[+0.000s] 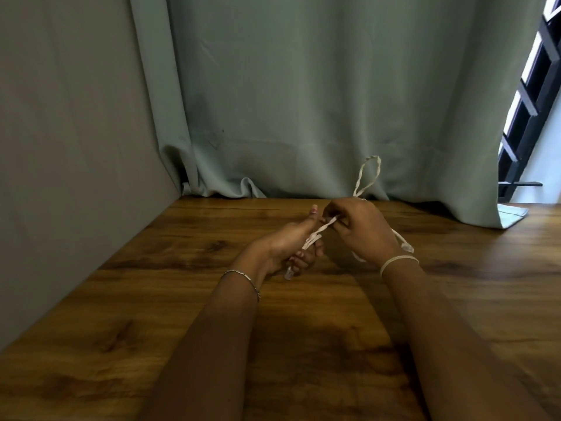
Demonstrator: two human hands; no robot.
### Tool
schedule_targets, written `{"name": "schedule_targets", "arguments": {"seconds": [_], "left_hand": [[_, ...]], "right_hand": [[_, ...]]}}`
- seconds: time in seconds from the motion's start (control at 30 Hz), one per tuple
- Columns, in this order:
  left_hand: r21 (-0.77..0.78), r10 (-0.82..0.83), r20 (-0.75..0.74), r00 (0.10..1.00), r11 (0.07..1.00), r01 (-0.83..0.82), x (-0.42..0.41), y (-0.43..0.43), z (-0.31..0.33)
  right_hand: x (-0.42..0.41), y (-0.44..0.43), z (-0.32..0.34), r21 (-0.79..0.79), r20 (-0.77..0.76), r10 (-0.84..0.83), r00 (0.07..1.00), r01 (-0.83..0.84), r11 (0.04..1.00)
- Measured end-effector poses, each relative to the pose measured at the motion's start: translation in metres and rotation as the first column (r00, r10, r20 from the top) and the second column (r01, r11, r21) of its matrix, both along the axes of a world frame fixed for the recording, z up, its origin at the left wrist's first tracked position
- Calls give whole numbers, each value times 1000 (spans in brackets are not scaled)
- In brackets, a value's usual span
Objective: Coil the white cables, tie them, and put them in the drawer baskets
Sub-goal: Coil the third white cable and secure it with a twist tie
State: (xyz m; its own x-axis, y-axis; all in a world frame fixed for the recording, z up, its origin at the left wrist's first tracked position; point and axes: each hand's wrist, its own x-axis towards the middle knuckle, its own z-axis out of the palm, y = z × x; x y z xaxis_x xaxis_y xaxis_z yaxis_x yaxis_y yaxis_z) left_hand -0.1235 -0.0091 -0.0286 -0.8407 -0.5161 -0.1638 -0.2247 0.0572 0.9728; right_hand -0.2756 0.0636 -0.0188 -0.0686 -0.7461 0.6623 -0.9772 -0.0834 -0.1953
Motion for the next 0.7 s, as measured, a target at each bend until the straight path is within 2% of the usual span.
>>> {"name": "schedule_targets", "arguments": {"seconds": [0.13, 0.27, 0.33, 0.47, 0.57, 0.7], "left_hand": [[208, -145, -205, 968, 960, 188, 7, -1, 6], [303, -206, -463, 862, 877, 372, 6, 1, 9], [341, -134, -595, 792, 851, 400, 4, 1, 10], [469, 194, -757, 624, 827, 312, 2, 0, 12], [564, 416, -760, 499, 805, 187, 1, 1, 14], [629, 550, -733, 400, 773, 90, 1, 1, 15]], "right_hand": [[-9, -5, -6, 1, 94, 7, 996, -7, 1000], [-5, -6, -13, 64, 111, -6, 994, -1, 998], [5, -6, -14, 113, 95, -27, 995, 16, 993], [23, -7, -15, 193, 50, 1, 999, -11, 981], [29, -6, -9, 276, 4, 36, 999, -35, 961], [30, -5, -3, 354, -81, 32, 996, -1, 935]]}}
